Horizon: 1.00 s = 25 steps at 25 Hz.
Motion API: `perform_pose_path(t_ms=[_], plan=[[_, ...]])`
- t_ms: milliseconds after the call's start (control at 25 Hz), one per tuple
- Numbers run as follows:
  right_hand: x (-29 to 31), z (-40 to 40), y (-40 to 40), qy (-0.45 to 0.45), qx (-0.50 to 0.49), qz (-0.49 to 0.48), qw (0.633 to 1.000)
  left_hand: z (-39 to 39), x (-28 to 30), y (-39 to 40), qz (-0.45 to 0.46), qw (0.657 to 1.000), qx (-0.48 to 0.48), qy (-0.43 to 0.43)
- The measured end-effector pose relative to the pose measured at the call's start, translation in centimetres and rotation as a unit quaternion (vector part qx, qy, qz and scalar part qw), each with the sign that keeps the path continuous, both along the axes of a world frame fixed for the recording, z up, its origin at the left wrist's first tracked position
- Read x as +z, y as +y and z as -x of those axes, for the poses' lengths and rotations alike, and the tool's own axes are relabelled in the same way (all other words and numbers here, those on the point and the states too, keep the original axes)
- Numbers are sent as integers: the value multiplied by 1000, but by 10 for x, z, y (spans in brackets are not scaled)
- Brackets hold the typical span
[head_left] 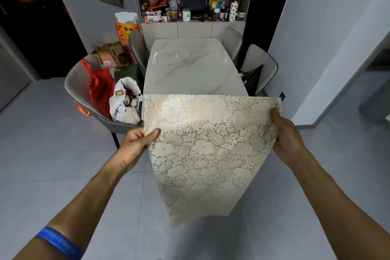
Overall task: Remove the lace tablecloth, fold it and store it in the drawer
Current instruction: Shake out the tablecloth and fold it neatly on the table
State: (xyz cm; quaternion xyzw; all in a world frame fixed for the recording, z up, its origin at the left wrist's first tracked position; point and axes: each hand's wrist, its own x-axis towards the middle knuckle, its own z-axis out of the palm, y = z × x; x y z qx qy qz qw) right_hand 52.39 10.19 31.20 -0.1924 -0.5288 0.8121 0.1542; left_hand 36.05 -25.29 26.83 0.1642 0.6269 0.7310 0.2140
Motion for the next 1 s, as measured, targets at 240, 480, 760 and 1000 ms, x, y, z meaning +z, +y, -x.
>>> perform_pose_path(t_ms=[240,480,760,1000], plan=[[-34,-17,5,-89,53,-122,987,0,-9,8,7,999,46,-4],[-46,-10,5,-81,-14,-61,995,2,-14,3,41,998,17,-38],[-54,-5,-3,-109,19,-76,991,7,-9,6,39,997,66,-31],[-40,39,-33,-68,-76,-54,993,61,18,-9,30,999,29,-15]])
